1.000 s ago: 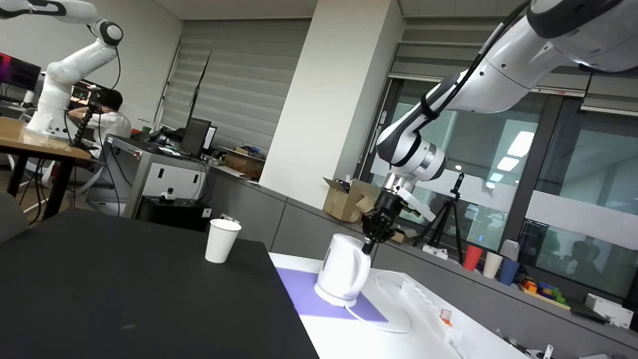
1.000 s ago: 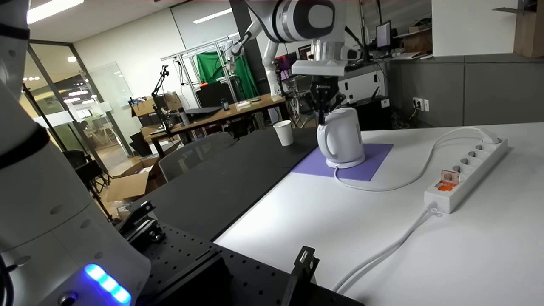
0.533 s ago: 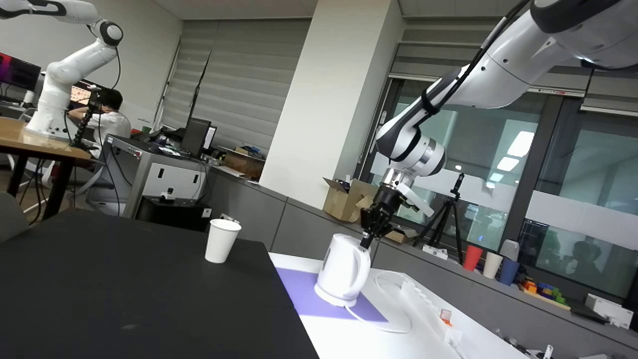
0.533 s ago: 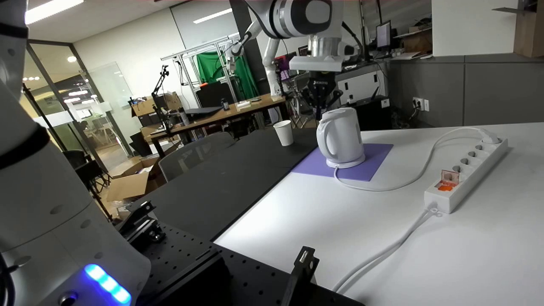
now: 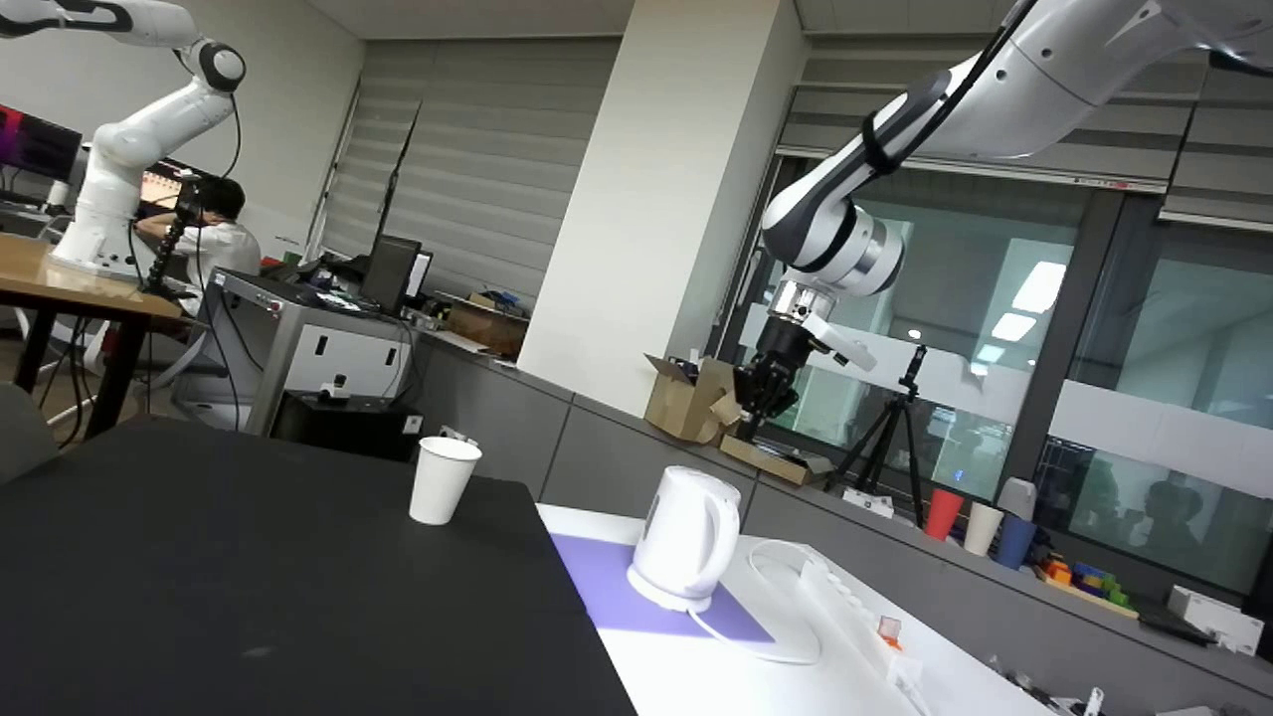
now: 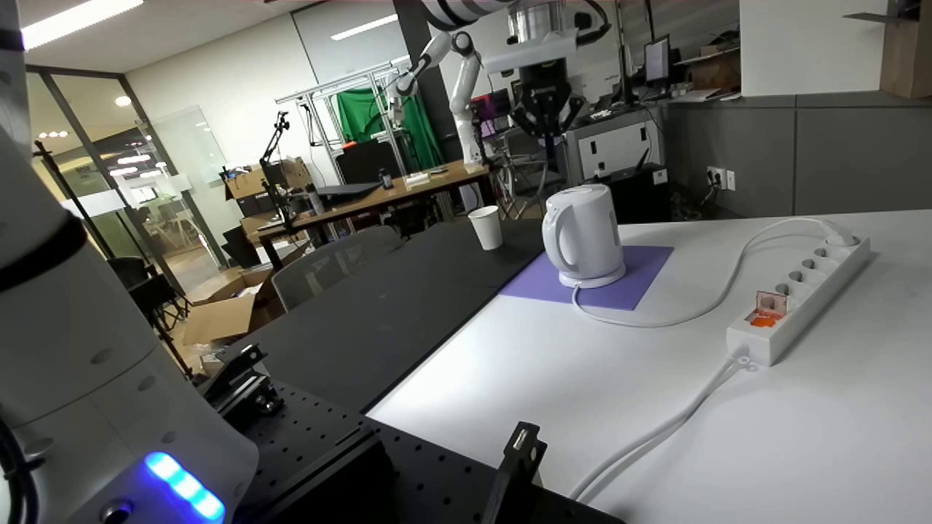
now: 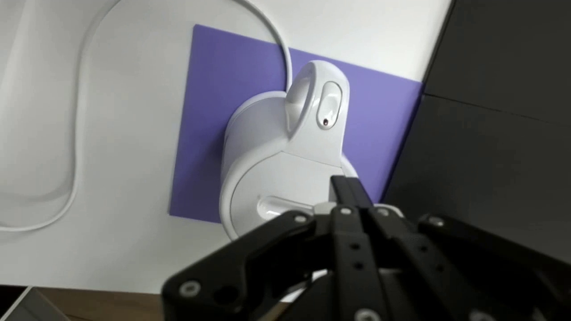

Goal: Press the button on the kettle

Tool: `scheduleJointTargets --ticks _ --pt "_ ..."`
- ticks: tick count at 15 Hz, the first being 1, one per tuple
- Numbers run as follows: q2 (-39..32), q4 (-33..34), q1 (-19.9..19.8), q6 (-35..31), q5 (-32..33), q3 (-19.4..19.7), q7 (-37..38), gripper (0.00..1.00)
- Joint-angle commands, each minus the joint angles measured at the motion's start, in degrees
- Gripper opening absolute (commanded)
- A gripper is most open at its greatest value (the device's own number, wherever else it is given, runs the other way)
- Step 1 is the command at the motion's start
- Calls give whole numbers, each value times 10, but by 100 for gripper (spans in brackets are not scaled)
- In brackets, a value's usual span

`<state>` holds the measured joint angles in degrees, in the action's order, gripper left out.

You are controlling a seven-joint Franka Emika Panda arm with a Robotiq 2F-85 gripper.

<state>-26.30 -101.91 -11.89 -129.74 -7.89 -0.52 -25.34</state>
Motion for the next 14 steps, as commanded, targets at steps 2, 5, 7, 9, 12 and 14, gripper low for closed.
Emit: scheduleJointTargets --ticks 2,5,7,9,12,14 --pt "30 -22 24 3 48 19 53 30" --pt "28 -18 28 20 57 22 65 50" --pt "28 -18 29 25 63 23 70 64" --pt "28 -19 31 25 64 24 72 78" --pt "29 -19 32 25 67 26 77 98" --pt "30 -19 32 24 69 26 82 100"
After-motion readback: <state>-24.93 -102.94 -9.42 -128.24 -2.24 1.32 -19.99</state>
